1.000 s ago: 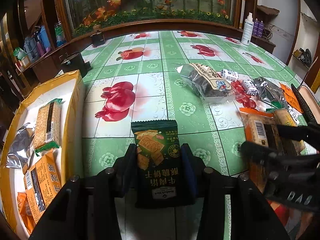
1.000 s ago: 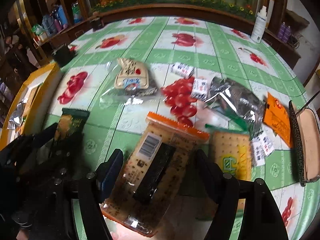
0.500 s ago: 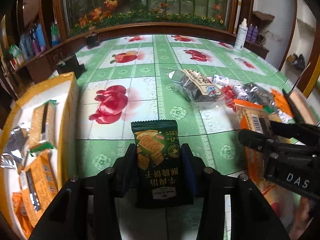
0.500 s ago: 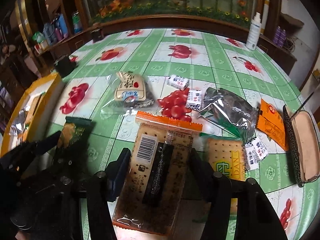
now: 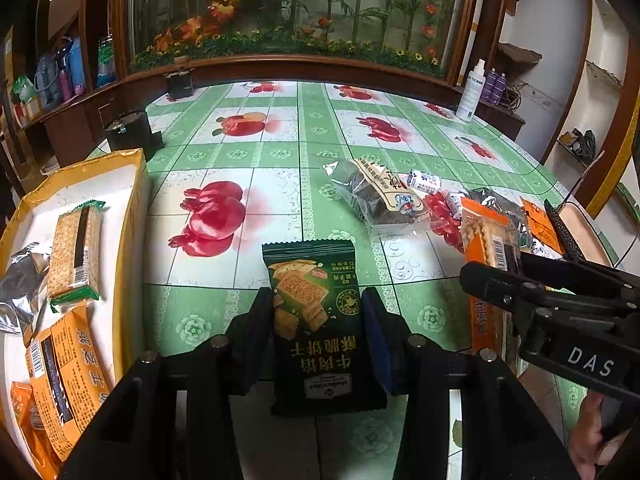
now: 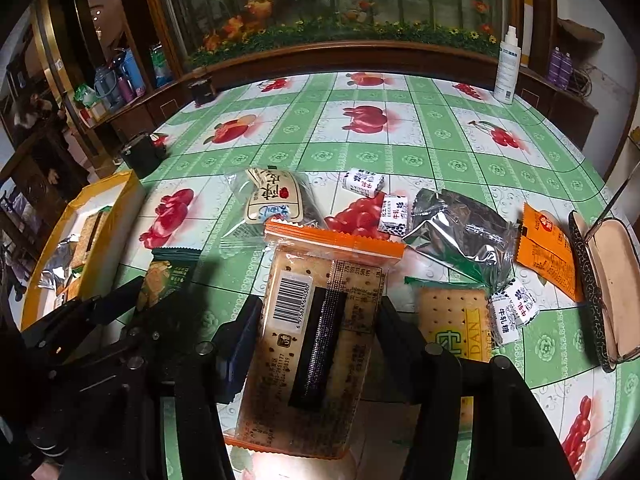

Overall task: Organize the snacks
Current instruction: 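Lift both held packs off the table, then carry both packs over the white tray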

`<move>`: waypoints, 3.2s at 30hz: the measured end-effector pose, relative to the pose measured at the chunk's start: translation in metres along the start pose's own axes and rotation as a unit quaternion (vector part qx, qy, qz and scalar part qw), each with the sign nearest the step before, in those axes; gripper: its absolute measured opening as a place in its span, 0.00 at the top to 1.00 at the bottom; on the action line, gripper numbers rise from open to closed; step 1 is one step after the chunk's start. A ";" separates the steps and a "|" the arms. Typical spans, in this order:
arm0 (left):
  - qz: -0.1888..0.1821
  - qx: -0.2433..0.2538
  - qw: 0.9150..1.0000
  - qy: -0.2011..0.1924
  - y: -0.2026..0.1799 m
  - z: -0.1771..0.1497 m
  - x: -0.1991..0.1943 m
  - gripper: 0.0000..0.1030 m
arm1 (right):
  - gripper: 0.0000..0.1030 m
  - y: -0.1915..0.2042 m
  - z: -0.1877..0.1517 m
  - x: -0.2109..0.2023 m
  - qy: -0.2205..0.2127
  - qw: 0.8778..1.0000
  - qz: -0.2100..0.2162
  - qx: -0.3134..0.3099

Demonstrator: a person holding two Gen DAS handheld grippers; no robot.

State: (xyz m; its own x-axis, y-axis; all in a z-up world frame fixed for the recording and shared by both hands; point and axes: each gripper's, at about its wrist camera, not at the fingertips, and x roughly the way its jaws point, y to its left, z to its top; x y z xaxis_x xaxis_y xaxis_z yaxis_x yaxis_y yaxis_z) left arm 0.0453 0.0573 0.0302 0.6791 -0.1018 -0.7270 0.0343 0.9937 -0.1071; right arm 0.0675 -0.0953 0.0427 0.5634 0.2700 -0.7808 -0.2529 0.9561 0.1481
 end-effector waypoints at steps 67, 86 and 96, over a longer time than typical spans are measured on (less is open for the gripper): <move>0.032 -0.206 0.975 -0.082 0.195 -0.055 -0.128 0.57 | 0.44 0.166 0.010 -0.036 -0.059 0.989 0.104 -0.084; 0.040 -0.207 0.975 -0.064 0.200 -0.064 -0.106 0.57 | 0.44 0.243 0.026 -0.014 -0.002 0.977 0.146 -0.158; 0.037 -0.210 0.975 -0.058 0.201 -0.067 -0.099 0.57 | 0.44 0.261 0.045 0.046 0.039 0.982 0.121 -0.137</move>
State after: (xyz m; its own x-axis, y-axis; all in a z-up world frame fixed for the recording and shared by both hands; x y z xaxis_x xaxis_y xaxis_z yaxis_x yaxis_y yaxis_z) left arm -0.0644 0.2637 0.0357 0.7475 -0.0003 -0.6643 -0.3046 0.8885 -0.3432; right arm 0.0623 0.1717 0.0727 0.4015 0.4662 -0.7883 -0.5811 0.7950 0.1741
